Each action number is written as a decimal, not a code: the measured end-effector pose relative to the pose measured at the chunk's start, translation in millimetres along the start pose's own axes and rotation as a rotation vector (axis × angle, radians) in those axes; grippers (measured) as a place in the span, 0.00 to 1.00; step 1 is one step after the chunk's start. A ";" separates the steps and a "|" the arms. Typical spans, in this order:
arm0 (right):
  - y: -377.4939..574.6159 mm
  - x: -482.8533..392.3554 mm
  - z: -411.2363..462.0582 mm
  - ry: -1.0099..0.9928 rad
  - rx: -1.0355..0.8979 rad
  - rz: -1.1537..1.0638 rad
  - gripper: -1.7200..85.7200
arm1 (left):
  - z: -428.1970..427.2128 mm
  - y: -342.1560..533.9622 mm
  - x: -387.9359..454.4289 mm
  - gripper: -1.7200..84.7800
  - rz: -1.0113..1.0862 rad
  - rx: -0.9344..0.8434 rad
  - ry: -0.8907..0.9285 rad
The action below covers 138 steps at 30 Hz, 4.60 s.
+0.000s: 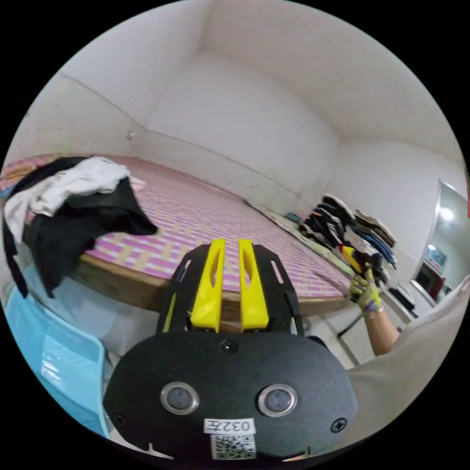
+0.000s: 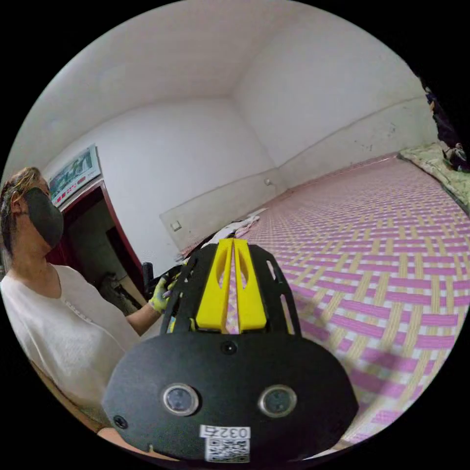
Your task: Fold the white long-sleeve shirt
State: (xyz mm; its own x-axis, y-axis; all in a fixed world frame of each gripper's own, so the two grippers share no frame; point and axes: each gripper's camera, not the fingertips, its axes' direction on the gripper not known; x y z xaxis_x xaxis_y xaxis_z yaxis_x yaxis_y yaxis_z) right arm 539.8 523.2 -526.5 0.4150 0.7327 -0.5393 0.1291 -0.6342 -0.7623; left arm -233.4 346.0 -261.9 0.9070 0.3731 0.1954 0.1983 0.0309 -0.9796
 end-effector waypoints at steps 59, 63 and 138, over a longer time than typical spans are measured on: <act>-154.9 255.4 -59.5 0.139 0.131 0.346 0.01 | 295.8 -298.5 102.8 0.13 0.118 -0.707 0.837; -156.7 256.8 -57.2 0.104 0.142 0.326 0.01 | 197.3 -305.0 -43.5 0.13 -0.011 -0.503 0.354; -202.8 184.6 34.5 0.545 0.108 0.309 0.11 | 174.3 14.7 59.6 0.18 0.037 -0.474 -0.147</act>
State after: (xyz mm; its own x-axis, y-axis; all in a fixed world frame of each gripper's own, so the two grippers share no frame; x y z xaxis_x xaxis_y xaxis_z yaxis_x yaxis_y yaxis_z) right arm 559.1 795.6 -483.8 0.8213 0.2707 -0.5022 -0.1500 -0.7467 -0.6480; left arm -241.3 530.3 -272.7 0.8615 0.4935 0.1193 0.3452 -0.3972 -0.8503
